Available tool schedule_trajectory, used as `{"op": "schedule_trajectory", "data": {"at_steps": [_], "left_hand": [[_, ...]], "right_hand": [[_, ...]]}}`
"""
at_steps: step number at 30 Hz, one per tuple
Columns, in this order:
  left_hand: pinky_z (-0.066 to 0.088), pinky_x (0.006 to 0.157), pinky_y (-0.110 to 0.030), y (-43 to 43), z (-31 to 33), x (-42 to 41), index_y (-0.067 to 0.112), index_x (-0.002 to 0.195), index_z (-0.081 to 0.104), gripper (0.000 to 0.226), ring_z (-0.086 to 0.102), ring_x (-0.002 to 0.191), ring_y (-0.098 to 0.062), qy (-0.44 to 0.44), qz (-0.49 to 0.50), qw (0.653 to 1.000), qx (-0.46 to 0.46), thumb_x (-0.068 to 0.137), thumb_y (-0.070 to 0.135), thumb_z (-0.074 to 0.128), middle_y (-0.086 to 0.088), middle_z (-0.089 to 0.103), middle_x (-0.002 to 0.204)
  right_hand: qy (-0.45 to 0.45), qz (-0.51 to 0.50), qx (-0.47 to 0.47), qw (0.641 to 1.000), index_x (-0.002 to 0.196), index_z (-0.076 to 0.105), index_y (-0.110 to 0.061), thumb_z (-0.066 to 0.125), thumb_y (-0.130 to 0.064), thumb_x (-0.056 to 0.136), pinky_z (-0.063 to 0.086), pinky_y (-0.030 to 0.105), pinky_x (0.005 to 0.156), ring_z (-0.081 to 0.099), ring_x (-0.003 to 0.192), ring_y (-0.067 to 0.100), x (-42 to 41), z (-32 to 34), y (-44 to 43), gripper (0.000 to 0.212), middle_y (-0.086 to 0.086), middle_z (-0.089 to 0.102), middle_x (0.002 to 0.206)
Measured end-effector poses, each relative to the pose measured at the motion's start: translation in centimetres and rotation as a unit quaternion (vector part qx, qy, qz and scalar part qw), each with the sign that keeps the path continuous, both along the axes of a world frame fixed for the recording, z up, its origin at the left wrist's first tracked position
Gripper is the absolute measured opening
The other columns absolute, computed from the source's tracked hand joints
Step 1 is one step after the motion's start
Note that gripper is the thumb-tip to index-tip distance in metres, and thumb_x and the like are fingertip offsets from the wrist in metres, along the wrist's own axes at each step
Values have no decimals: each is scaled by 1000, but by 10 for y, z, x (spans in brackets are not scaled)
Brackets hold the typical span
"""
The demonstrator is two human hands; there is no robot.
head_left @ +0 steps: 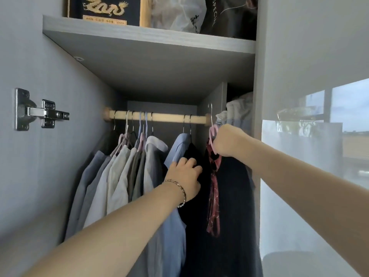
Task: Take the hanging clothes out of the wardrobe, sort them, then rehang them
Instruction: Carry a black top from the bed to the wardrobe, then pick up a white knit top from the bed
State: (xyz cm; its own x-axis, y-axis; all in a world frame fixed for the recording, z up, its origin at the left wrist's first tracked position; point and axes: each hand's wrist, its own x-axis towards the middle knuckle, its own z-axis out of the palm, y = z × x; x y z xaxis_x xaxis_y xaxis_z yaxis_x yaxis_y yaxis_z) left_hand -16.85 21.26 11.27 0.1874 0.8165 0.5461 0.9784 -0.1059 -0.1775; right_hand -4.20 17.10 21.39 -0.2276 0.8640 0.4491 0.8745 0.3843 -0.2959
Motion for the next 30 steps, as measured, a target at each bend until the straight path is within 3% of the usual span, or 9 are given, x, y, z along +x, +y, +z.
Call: {"op": "schedule_trajectory", "data": {"at_steps": [2,4,6,9,12,16,19,24,30], "left_hand": [[25,104,-37,8,0,8,20,136,42,45,30,128,-26,29,5,1000,10,92,29,43,-3,35,139],[24,104,-36,10,1,10,19,137,42,46,30,128,-26,27,-2,1000,7,92,29,44,-4,36,139],[22,106,-35,12,0,4,17,137,42,46,29,128,-26,26,-10,1000,9,92,27,45,-4,37,137],[28,100,-32,5,0,-16,17,127,52,39,36,124,-23,-6,-45,999,23,90,26,42,-3,46,128],[39,89,-32,-5,0,-36,17,105,65,43,52,108,-21,-47,-81,991,95,77,28,34,2,59,111],[35,94,-28,-20,0,-55,16,116,57,39,44,113,-19,-98,-51,993,41,87,25,32,2,51,120],[44,80,-29,-34,4,-60,15,112,55,27,51,99,-19,-127,-23,990,54,93,20,37,1,53,109],[37,53,-23,-51,0,-74,18,89,56,14,45,60,-11,-201,13,979,0,92,19,43,10,48,66],[41,54,-19,-68,-11,-94,22,78,55,18,44,53,-4,-256,16,963,-80,93,21,46,10,46,56]], "right_hand": [[5,0,15,1000,121,54,1,41,-9,95,26,19,50,59,89,26,-13,-4,19,30,20,56,124],[30,-12,20,999,123,53,1,39,-9,96,34,18,57,55,116,32,-29,-6,42,32,20,54,128],[57,-33,25,997,128,50,2,36,-6,98,47,23,81,51,123,31,-44,-9,64,34,18,51,133],[116,-64,18,991,126,51,3,40,-4,96,44,34,97,52,123,32,-57,-12,101,32,18,54,131],[159,-71,7,985,128,51,2,44,-4,94,44,36,97,53,121,34,-63,-14,130,35,20,55,129],[149,-64,-26,986,131,48,1,42,-4,95,44,35,96,53,120,34,-67,-35,142,37,21,54,130],[150,-36,-63,986,124,52,1,41,-6,95,45,30,85,56,113,33,-69,-50,141,33,19,57,124],[215,27,-159,963,132,46,-2,44,-46,94,44,31,89,55,114,30,-82,-54,134,58,15,53,129],[165,68,-130,975,107,55,-1,53,-10,87,43,26,70,59,94,29,-107,-57,131,23,15,55,103]]}}
